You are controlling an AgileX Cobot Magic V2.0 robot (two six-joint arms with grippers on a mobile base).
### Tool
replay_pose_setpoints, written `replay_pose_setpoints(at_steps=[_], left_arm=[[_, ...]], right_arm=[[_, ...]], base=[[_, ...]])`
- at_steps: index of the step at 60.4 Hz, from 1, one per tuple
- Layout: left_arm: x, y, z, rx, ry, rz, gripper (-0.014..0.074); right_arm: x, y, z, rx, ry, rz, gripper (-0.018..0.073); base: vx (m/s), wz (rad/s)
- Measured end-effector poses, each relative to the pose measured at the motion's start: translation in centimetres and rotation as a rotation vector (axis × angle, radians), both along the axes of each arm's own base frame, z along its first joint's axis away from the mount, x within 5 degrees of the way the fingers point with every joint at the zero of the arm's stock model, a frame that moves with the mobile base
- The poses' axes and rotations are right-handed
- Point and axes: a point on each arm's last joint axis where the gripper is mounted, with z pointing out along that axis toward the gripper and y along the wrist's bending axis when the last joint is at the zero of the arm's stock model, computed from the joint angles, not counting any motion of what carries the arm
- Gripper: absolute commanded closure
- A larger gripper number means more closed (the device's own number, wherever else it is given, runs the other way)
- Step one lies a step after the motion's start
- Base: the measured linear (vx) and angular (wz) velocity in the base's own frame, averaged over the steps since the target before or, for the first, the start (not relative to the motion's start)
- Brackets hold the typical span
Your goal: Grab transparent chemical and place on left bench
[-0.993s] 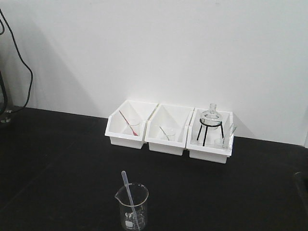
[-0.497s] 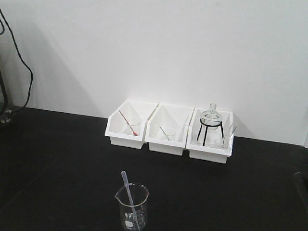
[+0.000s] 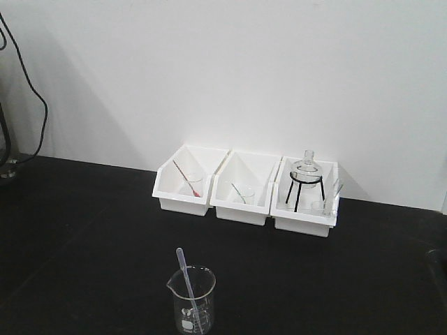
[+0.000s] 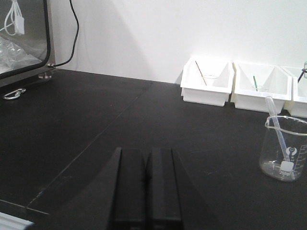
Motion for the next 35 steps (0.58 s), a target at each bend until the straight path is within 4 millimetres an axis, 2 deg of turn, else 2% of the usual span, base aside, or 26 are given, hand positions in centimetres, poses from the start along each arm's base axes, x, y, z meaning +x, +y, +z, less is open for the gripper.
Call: replay_pose_setpoints(at_steps=[35], left_arm=[[0.00,0.00,0.00,0.000,0.000,0.000,0.0600]], right_arm=[[0.08,0.09,0.25,0.022,-0.034,0.006,0.0566]], base=[[0.00,0.00]])
